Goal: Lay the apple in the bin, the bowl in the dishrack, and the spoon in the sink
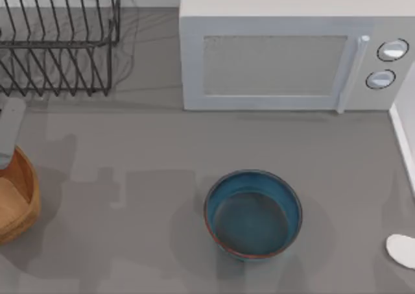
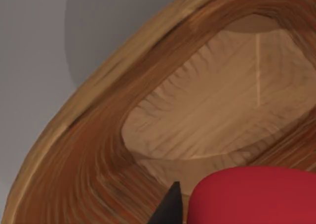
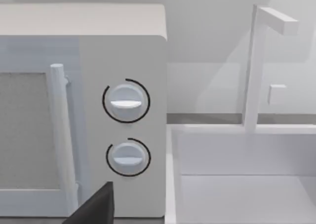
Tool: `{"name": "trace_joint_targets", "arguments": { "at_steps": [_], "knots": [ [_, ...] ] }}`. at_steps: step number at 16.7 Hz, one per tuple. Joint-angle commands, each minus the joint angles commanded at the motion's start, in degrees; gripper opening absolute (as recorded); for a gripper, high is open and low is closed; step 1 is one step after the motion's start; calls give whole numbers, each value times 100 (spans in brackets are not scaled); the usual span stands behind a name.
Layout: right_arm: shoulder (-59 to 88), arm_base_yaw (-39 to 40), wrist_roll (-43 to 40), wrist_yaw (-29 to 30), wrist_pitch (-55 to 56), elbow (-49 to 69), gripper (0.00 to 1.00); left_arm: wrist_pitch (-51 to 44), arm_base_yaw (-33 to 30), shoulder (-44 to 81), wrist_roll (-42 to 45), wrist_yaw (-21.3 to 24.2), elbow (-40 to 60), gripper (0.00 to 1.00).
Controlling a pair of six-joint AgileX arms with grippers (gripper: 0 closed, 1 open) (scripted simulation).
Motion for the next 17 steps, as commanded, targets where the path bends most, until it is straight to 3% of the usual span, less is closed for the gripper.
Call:
{"name": "trace_joint_targets", "arguments": {
  "at_steps": [10, 17],
  "knots": [
    [0, 0, 0, 0, 0, 0, 100, 0, 0, 0, 0, 0, 0, 98],
    [0, 0, 0, 0, 0, 0, 100, 0, 0, 0, 0, 0, 0, 100]
  ]
}}
